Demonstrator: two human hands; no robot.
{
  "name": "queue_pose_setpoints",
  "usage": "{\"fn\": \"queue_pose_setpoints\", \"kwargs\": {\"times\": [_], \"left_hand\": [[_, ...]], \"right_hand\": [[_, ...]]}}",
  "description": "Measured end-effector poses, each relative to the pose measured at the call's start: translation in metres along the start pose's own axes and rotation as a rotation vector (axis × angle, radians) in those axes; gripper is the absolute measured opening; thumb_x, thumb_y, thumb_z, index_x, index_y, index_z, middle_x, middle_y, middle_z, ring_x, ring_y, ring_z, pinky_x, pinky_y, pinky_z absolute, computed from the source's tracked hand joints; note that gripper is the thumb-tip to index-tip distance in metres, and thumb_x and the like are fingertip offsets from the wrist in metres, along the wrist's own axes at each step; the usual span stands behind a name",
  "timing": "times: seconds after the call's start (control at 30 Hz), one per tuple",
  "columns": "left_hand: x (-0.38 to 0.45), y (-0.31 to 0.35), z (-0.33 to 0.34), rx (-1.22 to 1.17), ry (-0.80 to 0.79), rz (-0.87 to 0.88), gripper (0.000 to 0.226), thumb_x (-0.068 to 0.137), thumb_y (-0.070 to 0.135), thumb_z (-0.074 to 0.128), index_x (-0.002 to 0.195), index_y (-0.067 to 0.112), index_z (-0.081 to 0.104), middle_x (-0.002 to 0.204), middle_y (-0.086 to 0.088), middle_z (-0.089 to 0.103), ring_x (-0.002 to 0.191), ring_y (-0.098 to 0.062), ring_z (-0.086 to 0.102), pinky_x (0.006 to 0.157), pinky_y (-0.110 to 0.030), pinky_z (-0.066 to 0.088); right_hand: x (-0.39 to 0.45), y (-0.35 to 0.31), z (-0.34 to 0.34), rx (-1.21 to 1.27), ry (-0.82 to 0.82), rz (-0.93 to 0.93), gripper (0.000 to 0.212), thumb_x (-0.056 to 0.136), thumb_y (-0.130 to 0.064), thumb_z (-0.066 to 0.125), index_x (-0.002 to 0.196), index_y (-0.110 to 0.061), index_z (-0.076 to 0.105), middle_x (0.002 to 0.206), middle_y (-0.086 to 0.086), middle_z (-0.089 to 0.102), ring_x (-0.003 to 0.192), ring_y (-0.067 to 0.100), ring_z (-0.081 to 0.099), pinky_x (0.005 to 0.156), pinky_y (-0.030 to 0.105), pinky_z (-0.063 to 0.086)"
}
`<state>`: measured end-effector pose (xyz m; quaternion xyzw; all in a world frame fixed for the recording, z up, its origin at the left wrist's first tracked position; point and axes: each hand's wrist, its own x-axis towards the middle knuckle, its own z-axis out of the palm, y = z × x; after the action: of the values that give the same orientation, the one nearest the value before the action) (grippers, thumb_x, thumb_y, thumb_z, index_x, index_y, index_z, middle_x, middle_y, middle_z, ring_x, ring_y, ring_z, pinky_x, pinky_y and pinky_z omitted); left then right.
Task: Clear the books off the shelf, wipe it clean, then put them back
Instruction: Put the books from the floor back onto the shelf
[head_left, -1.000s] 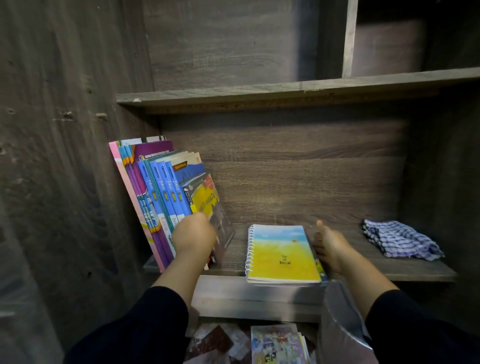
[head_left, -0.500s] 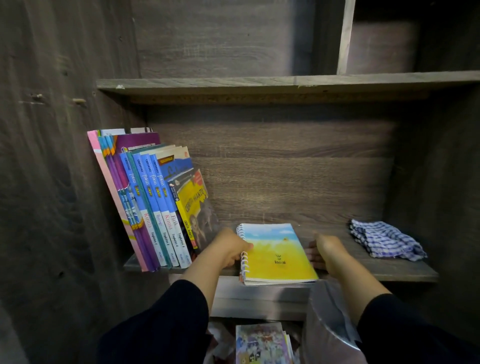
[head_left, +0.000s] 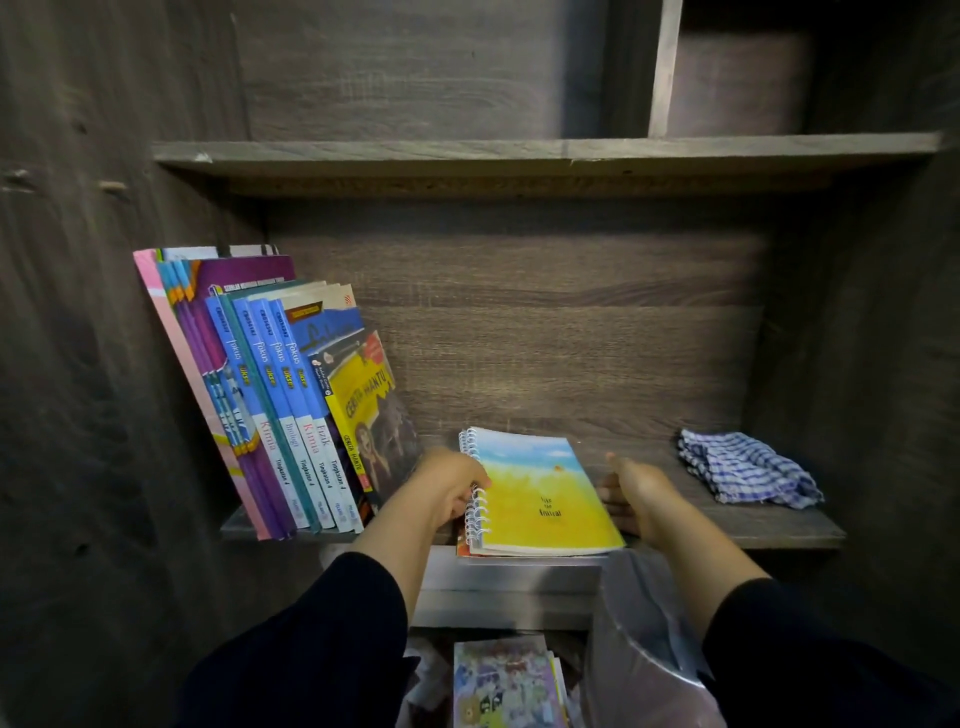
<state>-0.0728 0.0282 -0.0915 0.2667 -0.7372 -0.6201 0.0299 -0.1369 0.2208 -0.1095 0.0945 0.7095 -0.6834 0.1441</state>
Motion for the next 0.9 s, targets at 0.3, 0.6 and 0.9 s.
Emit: {"fn": "queue_pose_setpoints", "kwargs": {"times": [0.3,0.6,0.9], "left_hand": [[-0.011,0.002,-0.016,0.050,-0.008,0.103,0.013,0.084,-0.002,0.061,0.097,-0.006,0.060,0.066,-0.014,0.051,0.042,-0.013,0.036,0.033,-0.014,0.030],[-0.027,0.013,-0.060,0.303,0.620,0.470,0.018,0.092,0.014,0.047,0.104,0.008,0.035,0.097,-0.016,0.064,0.071,-0.040,0.068,0.060,-0.039,0.055],[-0.029,-0.009,-0.040,0.478,0.710,0.342,0.018,0.096,0.002,0.036,0.114,0.002,0.034,0.101,-0.023,0.065,0.095,-0.040,0.065,0.073,-0.045,0.051]], "right_hand": [[-0.004,0.000,0.000,0.022,-0.044,0.009,0.040,0.101,-0.035,0.035,0.106,-0.001,0.054,0.070,0.012,0.059,0.057,0.021,0.052,0.037,0.021,0.048],[-0.008,0.004,0.002,0.033,-0.064,-0.031,0.048,0.102,-0.031,0.033,0.124,0.008,0.049,0.130,0.026,0.056,0.067,0.023,0.054,0.049,0.029,0.047],[-0.006,0.003,0.003,0.027,-0.046,-0.022,0.043,0.102,-0.029,0.035,0.124,0.005,0.048,0.113,0.023,0.063,0.070,0.023,0.056,0.053,0.030,0.046]]}}
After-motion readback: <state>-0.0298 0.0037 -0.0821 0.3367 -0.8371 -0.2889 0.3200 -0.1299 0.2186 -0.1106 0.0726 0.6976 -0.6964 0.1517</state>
